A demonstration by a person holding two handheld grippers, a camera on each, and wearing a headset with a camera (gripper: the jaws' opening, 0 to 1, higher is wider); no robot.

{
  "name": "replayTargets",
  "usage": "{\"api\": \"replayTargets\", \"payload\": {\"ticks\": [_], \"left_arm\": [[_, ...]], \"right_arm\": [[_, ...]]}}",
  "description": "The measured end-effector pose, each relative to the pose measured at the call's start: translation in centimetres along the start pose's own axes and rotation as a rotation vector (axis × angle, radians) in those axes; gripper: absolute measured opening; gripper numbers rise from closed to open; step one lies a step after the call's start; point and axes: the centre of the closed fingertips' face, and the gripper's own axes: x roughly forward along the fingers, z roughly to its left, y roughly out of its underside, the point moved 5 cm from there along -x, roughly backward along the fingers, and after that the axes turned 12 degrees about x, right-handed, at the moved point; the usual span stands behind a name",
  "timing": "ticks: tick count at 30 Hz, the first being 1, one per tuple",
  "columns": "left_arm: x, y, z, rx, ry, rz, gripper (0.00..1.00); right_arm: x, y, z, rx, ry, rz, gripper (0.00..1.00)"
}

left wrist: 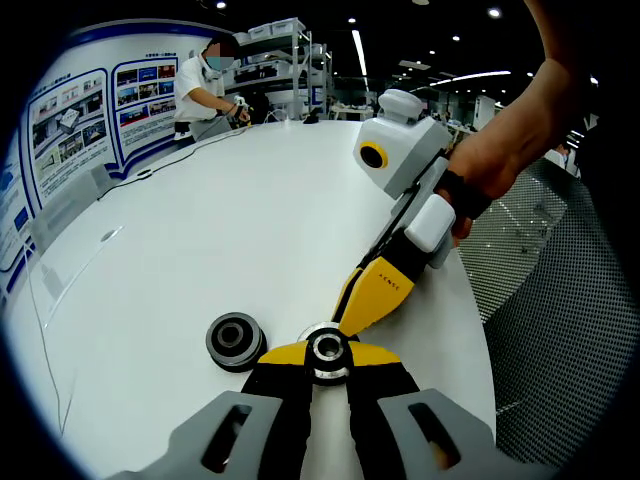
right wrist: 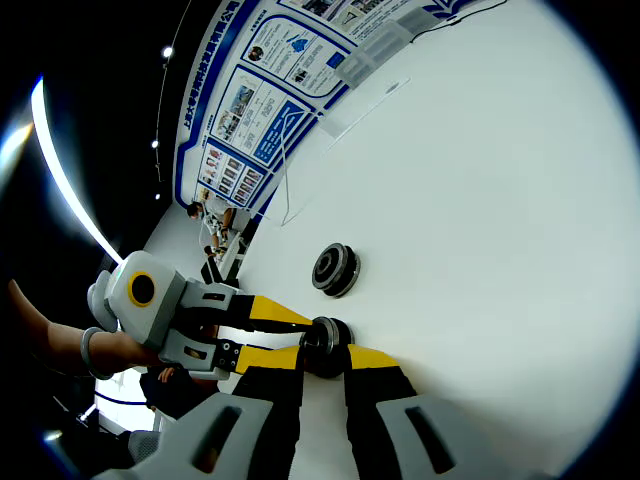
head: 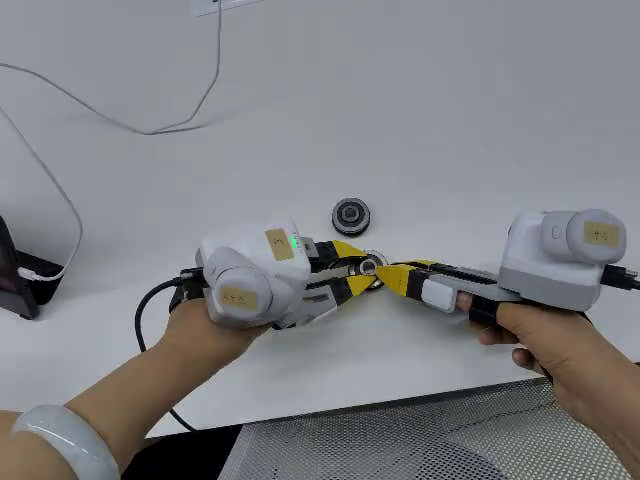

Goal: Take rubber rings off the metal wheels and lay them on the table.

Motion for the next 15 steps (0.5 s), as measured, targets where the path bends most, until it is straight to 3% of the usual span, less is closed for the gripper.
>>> {"api": "replayTargets", "payload": {"ticks": [8, 10, 15], "left_arm": [[0.01, 0.05, 0.03, -0.004, -0.001, -0.006, 0.12], [0.01, 0.05, 0.04, -0.004, 0.000, -0.006, 0.12], [0.02, 0.05, 0.04, -0.003, 0.002, -0.007, 0.12]], "right_arm": [[-0.03, -0.03, 0.04, 0.002, -0.006, 0.007, 0.18], [-0.12, 0.00, 0.48, 0.013, -0.031, 0.017, 0.17], [-0.09, -0.11, 0.09, 0.001, -0.009, 0.004, 0.18]]}}
